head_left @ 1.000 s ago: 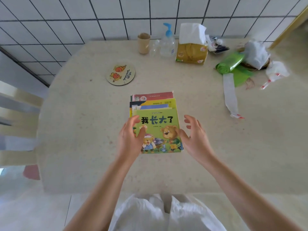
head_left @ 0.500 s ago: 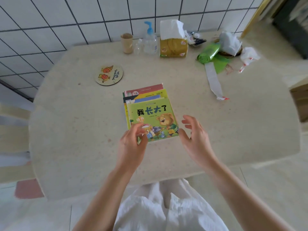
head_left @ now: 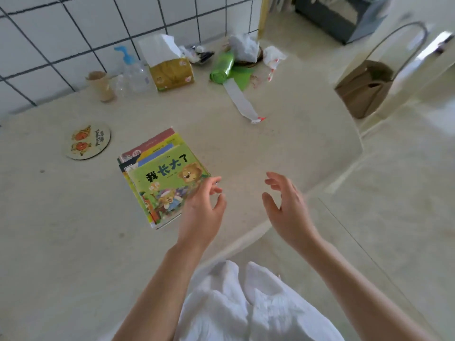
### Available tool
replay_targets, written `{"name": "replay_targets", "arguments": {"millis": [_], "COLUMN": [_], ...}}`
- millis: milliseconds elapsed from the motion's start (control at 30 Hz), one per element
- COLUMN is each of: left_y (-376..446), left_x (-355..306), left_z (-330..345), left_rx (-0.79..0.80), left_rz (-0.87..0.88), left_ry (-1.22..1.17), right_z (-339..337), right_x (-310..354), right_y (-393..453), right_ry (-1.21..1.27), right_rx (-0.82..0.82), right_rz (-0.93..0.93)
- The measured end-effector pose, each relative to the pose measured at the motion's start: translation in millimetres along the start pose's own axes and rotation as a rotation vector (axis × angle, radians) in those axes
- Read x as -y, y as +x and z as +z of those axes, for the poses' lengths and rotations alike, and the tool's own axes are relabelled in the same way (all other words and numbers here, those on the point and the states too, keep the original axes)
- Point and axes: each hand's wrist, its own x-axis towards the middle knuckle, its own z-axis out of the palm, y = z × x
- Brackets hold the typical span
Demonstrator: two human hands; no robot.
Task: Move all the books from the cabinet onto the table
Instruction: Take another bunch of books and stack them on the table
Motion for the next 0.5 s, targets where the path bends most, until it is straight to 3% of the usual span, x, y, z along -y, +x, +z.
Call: {"name": "replay_targets", "arguments": {"millis": [233, 500], "left_y": [-12, -105], "left_x": [-69, -161], "left_z": [77, 192], "left_rx": [0.208, 0.511], "left_rz": [0.194, 0.396], "left_ry": [0.030, 0.037], "right_z": [-81, -181], "right_x": [-50, -128], "right_y": [-59, -191], "right_ry": [-0.034, -0.028], "right_rx": [-0.236, -0.485], "right_rz": [0.185, 0.436]}}
